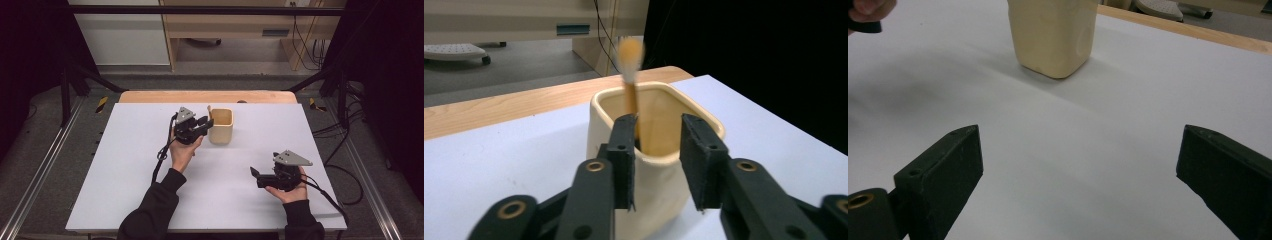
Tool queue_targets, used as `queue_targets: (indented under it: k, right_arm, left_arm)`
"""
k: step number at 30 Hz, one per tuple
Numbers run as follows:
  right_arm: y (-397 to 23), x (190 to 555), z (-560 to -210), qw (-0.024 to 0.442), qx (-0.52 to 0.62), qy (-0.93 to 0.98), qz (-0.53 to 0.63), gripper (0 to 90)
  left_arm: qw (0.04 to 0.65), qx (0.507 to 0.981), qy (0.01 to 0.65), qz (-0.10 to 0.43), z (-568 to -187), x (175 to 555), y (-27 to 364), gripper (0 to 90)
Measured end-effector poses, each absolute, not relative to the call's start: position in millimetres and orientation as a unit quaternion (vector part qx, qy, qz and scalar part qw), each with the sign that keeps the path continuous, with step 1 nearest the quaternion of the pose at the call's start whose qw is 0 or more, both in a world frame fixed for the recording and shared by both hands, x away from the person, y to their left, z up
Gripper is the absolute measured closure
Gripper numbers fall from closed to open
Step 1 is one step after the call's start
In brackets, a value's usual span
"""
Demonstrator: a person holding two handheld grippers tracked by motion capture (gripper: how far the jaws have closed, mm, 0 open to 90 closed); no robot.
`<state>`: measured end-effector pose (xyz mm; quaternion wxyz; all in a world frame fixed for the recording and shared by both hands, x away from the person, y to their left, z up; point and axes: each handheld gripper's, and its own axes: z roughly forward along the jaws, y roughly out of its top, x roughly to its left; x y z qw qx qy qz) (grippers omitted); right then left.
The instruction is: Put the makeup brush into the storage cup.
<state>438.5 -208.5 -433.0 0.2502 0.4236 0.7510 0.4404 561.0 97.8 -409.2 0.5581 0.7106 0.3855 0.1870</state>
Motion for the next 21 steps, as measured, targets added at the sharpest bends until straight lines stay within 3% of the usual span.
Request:
queue_targets:
  k: [9, 21]
  right_arm:
    - [-210, 438, -431, 0.254, 0.425, 0.747, 0.443, 4.8]
    - [-214, 435, -426, 0.259, 0.426, 0.741, 0.449, 4.4]
  left_arm:
    - [0.551, 0.718, 0.381, 0.189, -407, 533, 116, 52.0]
    - [0.546, 0.736, 0.351, 0.191, -407, 485, 138, 41.4]
